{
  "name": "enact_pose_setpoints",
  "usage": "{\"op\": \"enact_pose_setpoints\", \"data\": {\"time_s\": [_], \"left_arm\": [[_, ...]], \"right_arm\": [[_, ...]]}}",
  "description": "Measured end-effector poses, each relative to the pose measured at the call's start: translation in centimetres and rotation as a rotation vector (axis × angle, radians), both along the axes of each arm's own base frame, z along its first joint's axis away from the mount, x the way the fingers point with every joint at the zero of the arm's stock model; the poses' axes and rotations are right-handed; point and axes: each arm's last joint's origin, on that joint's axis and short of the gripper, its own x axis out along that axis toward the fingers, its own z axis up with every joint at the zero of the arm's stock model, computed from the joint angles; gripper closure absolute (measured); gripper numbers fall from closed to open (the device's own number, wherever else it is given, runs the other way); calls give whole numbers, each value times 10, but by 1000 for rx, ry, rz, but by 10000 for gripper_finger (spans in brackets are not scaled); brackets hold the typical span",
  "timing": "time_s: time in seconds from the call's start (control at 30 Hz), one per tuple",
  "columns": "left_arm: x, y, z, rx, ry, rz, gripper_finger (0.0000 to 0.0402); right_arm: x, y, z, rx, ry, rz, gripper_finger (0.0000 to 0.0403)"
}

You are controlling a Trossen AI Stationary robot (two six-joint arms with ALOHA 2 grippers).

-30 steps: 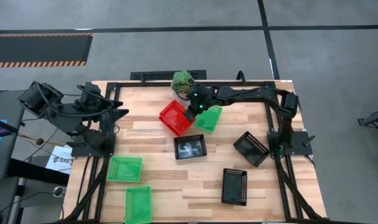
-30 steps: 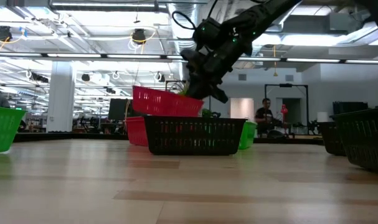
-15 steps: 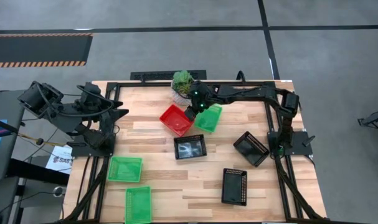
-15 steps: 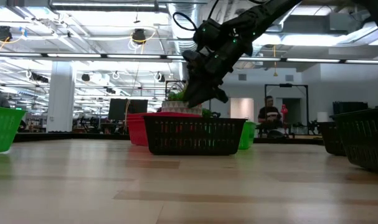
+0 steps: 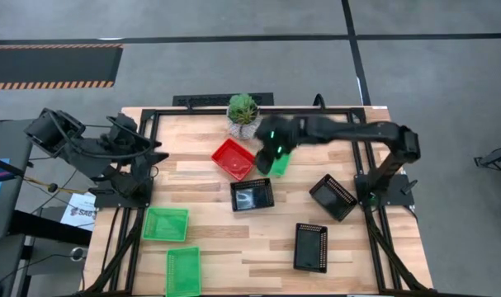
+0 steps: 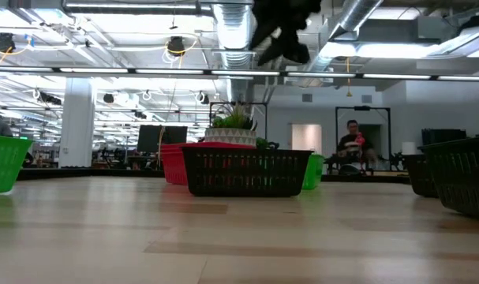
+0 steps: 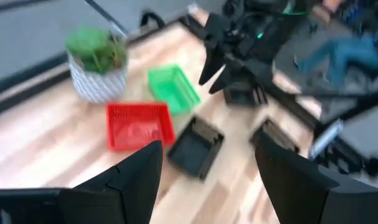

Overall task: Stack baskets by color
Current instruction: Stack the top left green bin on the right green bin

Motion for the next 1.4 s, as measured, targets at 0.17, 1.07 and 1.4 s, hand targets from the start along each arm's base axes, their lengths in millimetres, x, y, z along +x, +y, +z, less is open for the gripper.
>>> {"op": "enact_pose_setpoints", "data": {"time_s": [0.17, 1.07, 1.4], "left_arm": [[5, -9, -14, -70, 139, -155, 157], [18, -51, -253, 25, 815, -453, 157], [23, -39, -292, 16, 847, -511, 158]], "right_arm": [[35, 55, -21, -10, -86, 86, 227], [109, 86, -49, -71, -85, 249, 236], [102, 100, -46, -71, -44, 284, 235]]}}
